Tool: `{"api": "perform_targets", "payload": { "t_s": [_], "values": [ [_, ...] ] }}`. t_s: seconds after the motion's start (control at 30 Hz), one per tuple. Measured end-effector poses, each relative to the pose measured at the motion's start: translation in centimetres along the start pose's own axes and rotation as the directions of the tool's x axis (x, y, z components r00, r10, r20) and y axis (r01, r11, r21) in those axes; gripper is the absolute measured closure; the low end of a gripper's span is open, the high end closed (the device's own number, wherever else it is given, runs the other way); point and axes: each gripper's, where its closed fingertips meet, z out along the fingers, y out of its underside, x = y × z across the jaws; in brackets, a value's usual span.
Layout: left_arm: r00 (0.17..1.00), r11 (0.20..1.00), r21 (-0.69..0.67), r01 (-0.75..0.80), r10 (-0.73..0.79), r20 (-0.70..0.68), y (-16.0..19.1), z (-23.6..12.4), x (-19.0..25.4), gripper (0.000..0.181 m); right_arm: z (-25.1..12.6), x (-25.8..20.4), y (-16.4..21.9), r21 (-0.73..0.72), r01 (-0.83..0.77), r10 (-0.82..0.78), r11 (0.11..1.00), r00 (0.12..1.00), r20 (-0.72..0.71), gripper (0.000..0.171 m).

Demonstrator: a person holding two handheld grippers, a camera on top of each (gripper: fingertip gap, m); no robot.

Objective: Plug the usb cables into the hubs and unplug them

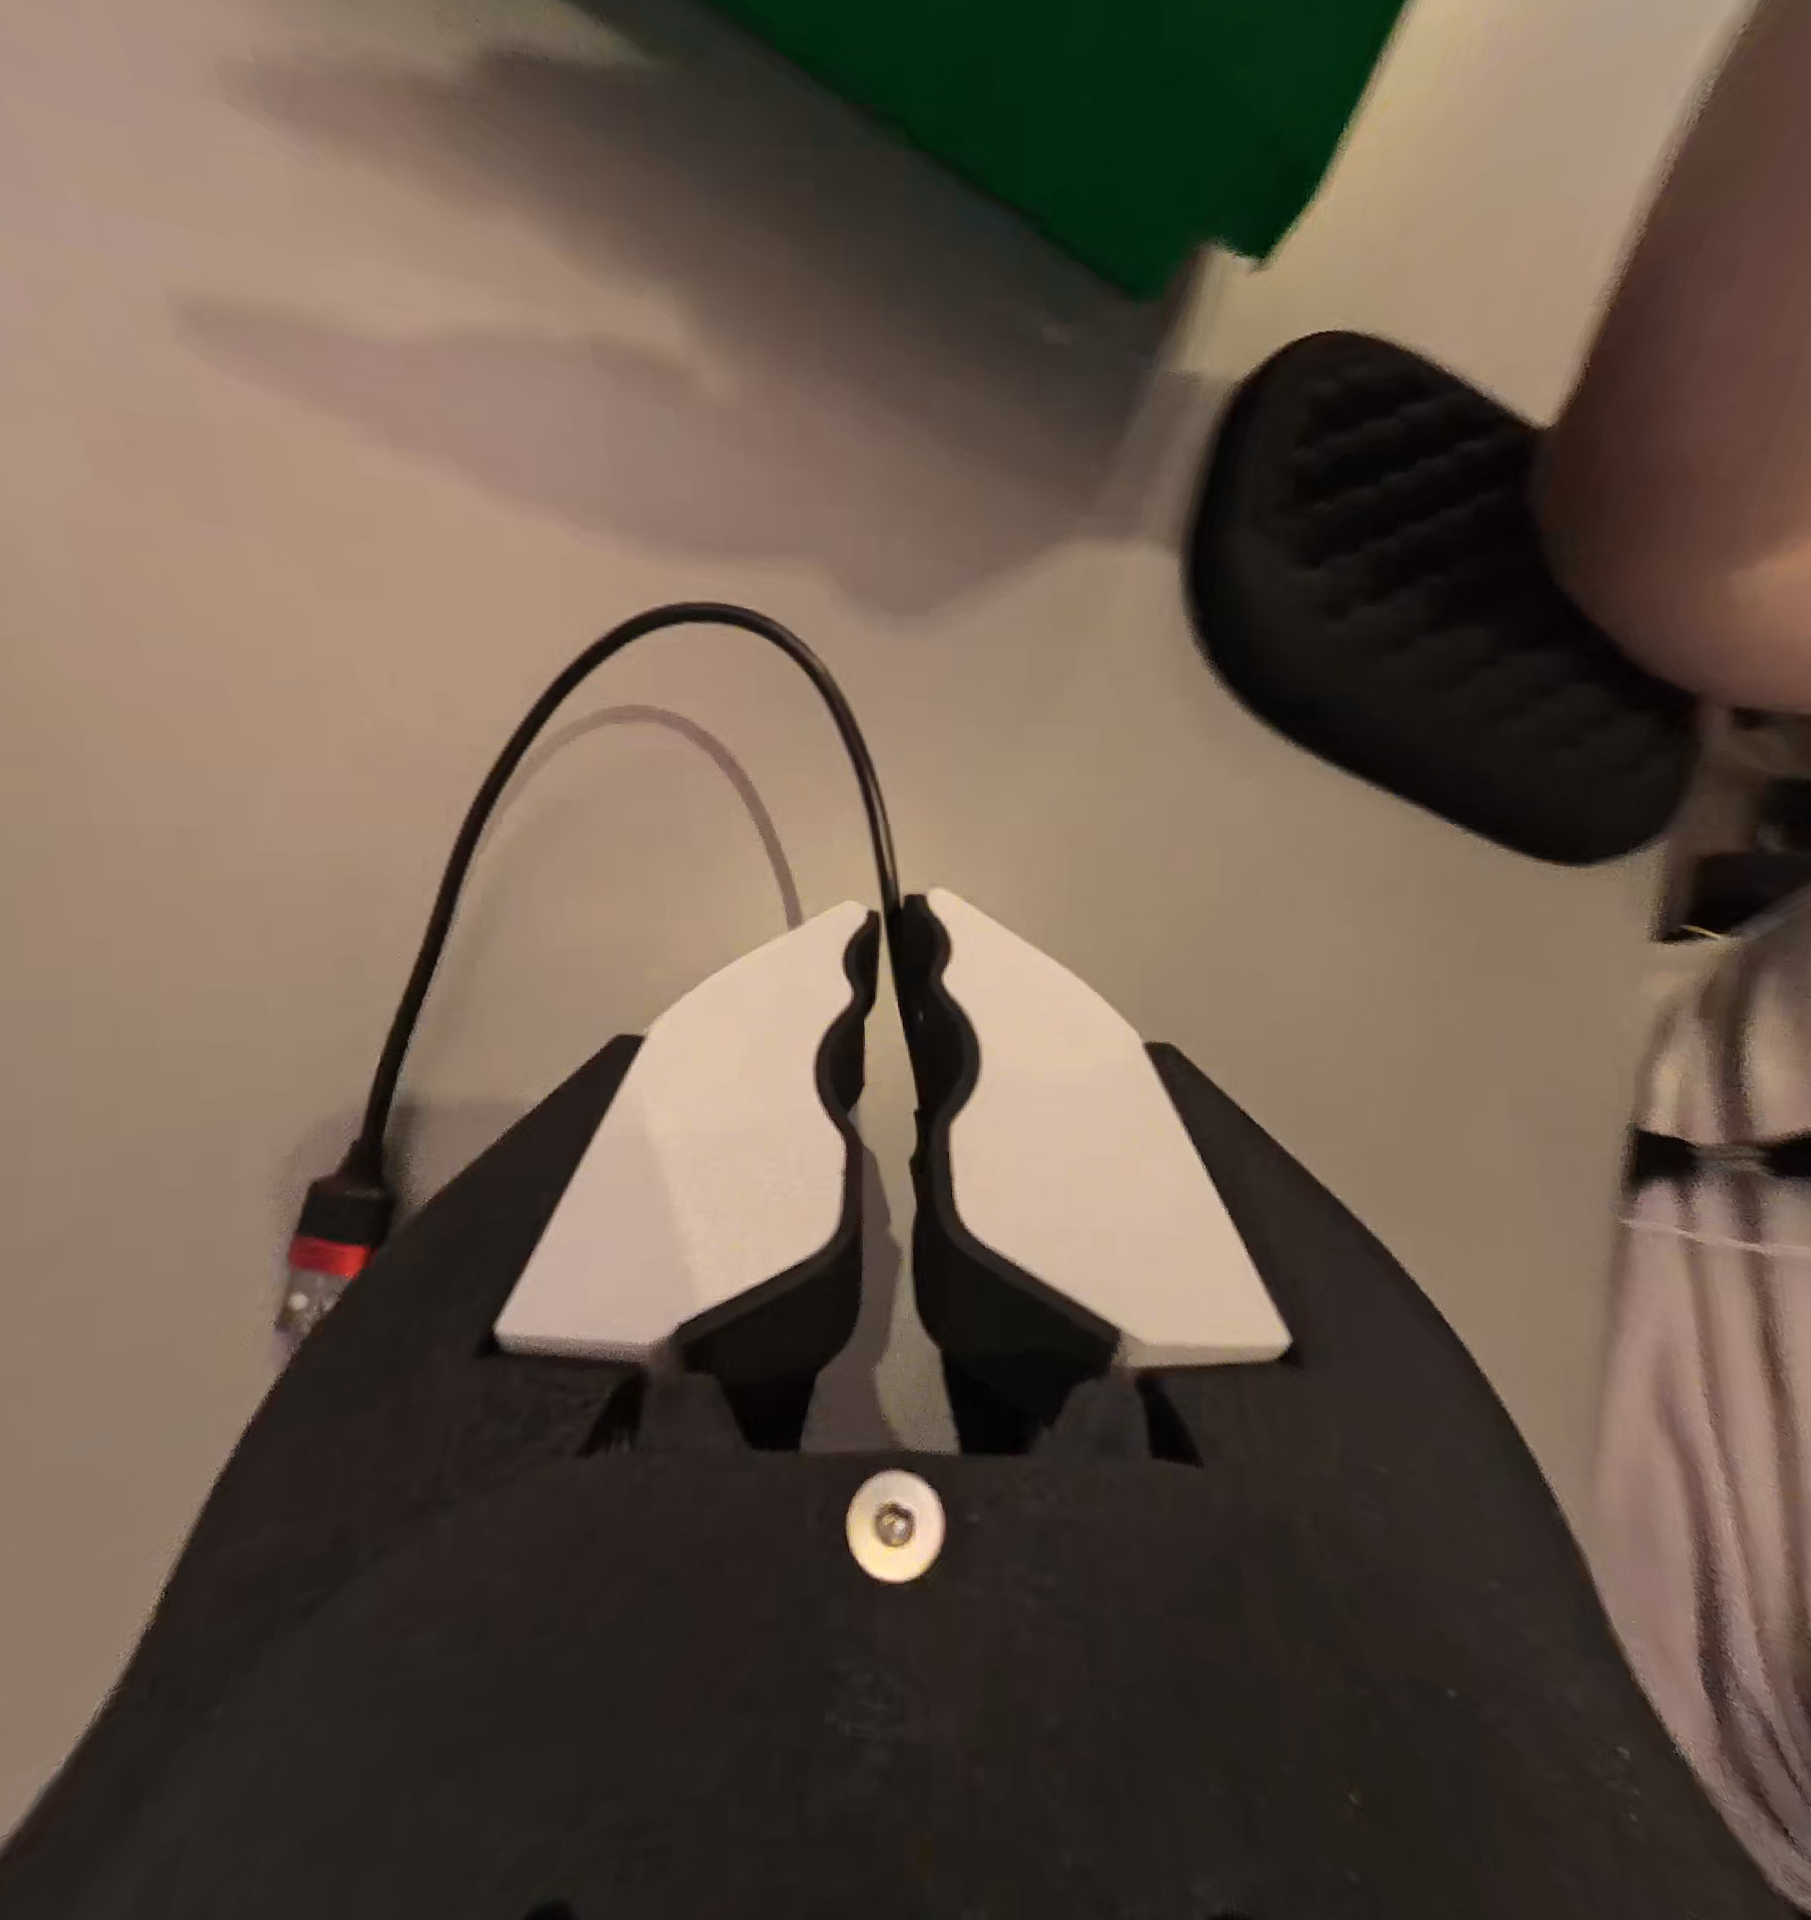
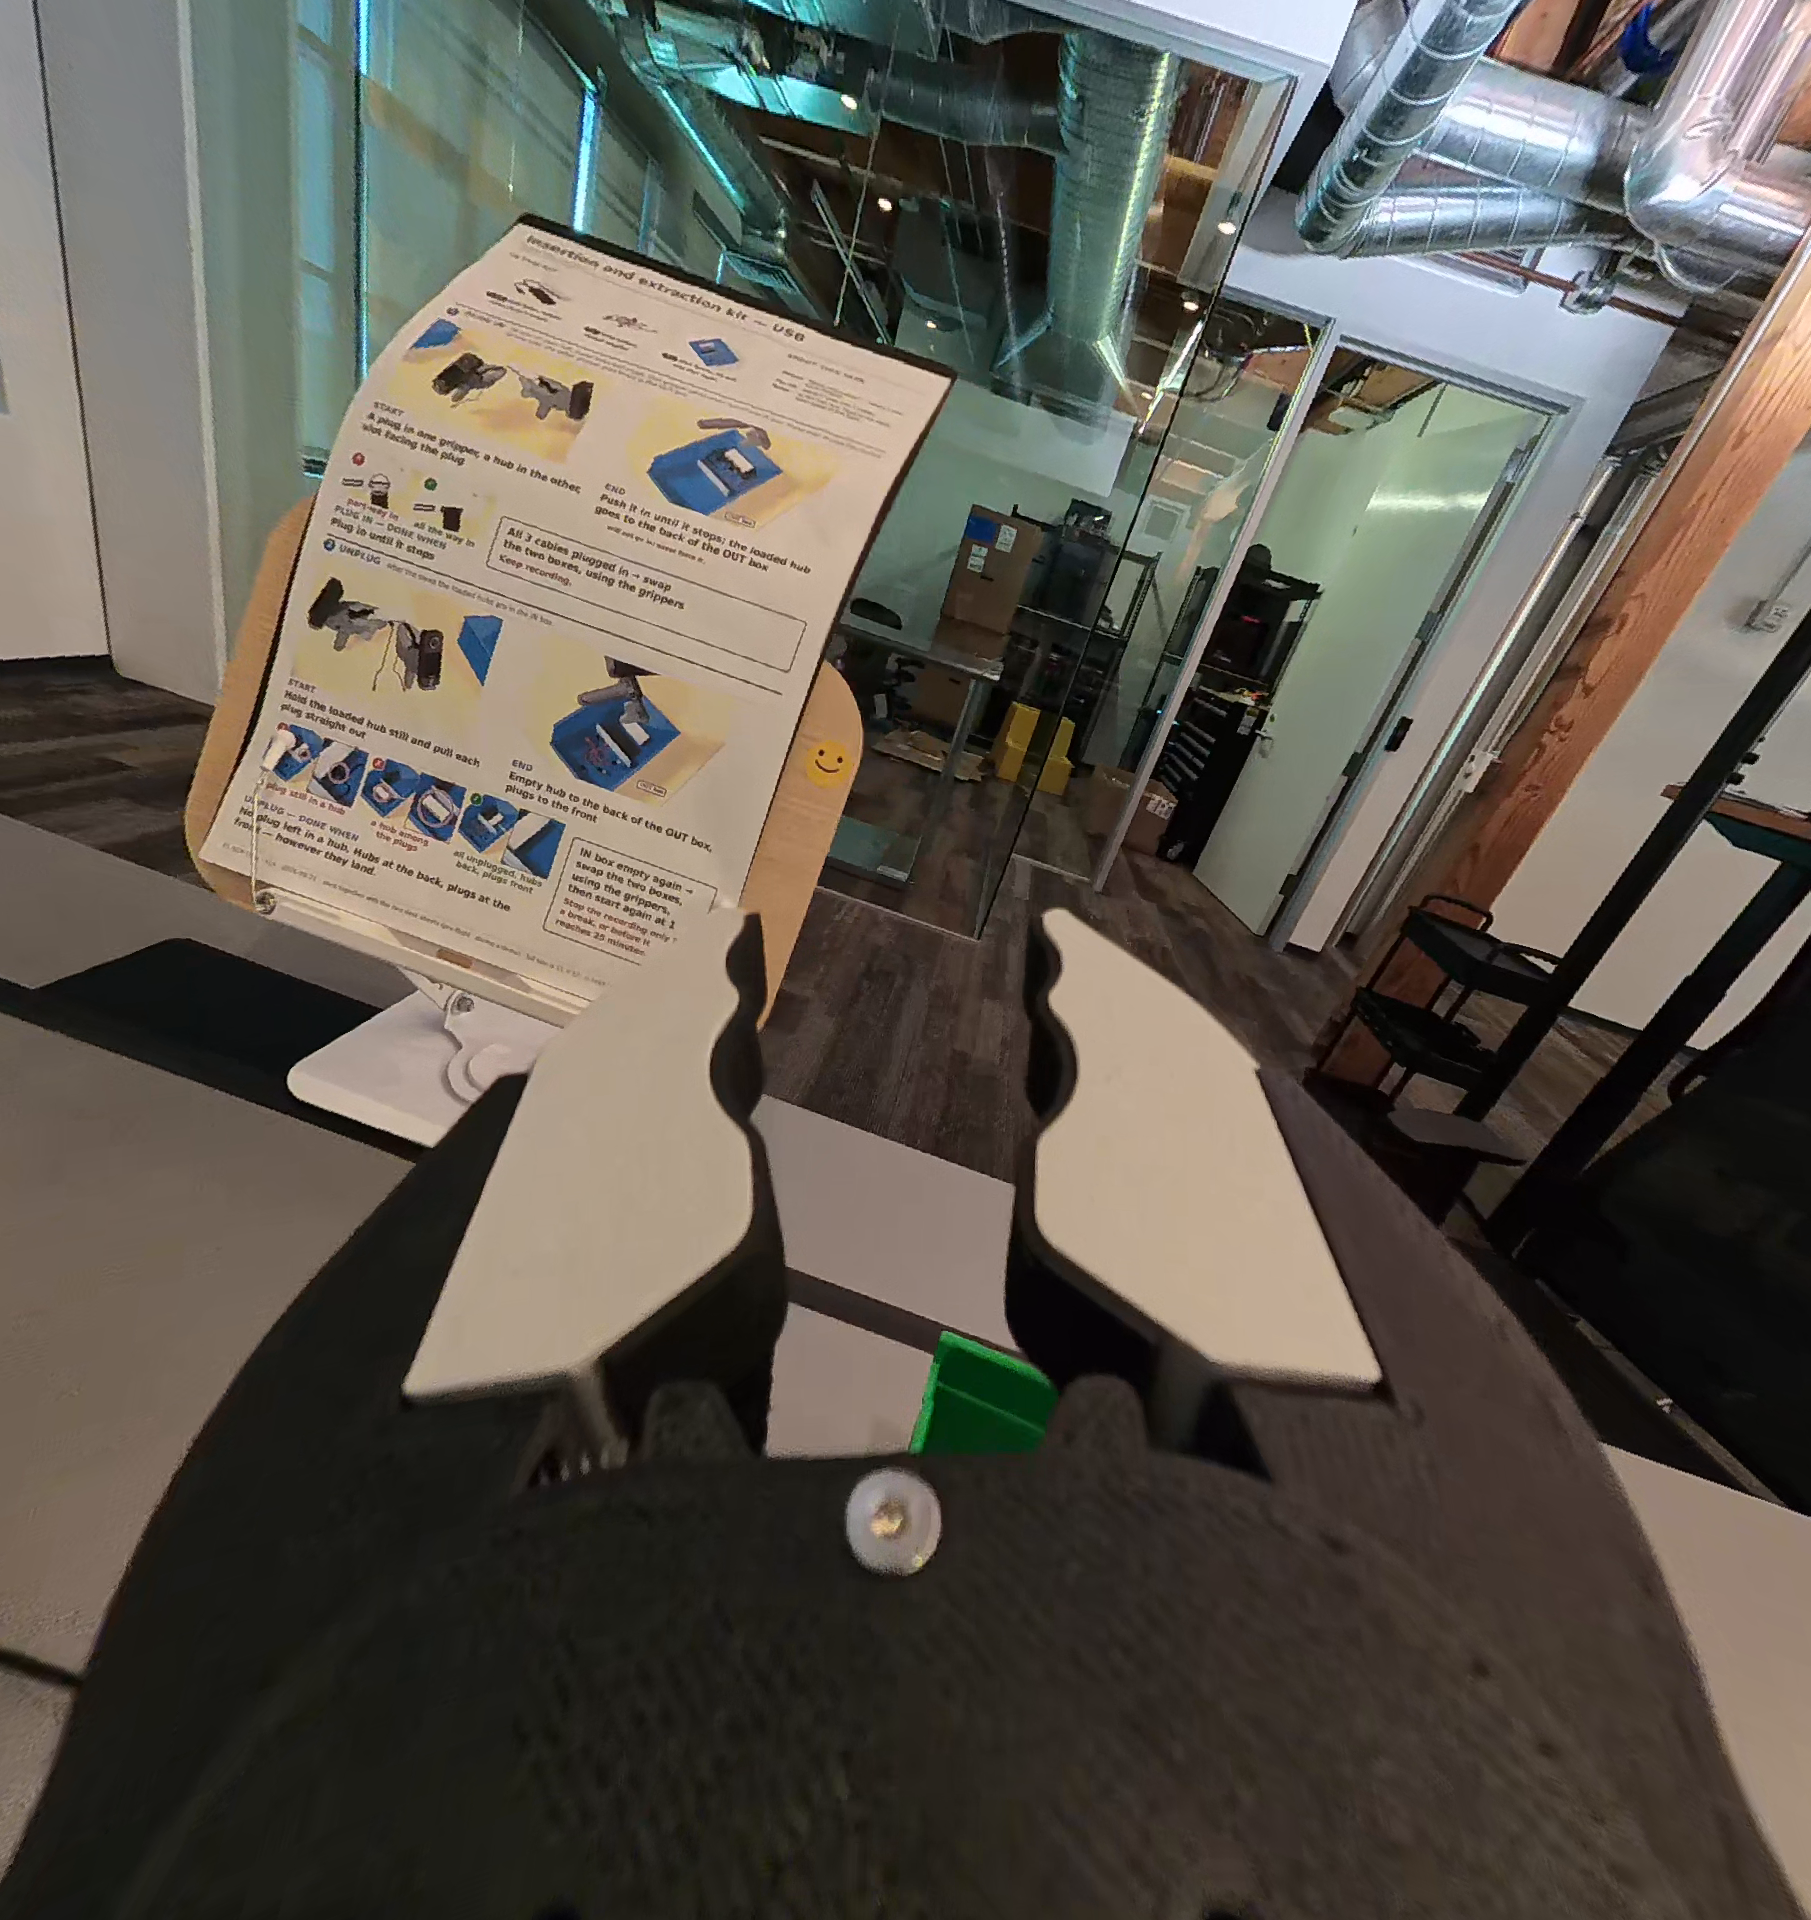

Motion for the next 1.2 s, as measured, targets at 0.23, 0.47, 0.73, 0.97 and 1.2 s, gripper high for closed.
{"api": "perform_targets", "payload": {
  "t_s": [0.23,0.47,0.73,0.97,1.2],
  "values": [
    [0.986,0.970,0.216,-0.114,0.083,0.148,-2.3,-6.6,-1.3,0.130,0.0,1.6,0.5,-0.006,-0.032,0.032,0.999,0.999,-0.005,0.121],
    [0.643,0.958,0.277,-0.075,-0.165,0.747,4.8,-27.1,-14.8,0.140,0.7,2.2,0.9,-0.015,-0.027,0.027,1.000,0.999,-0.029,0.121],
    [0.743,0.951,-0.050,0.306,-0.206,0.637,15.6,-28.7,-24.1,0.138,2.3,0.9,2.8,-0.104,0.136,-0.143,0.985,0.987,-0.066,0.120],
    [0.569,0.716,0.114,0.689,-0.631,0.526,18.0,-26.0,-26.8,0.125,3.6,-0.1,5.3,-0.220,0.283,-0.303,0.934,0.951,-0.065,0.116],
    [0.476,0.575,0.086,0.813,-0.743,0.470,19.0,-23.1,-27.3,0.117,4.2,-1.1,6.5,-0.262,0.320,-0.338,0.910,0.941,-0.023,0.116]
  ]
}}
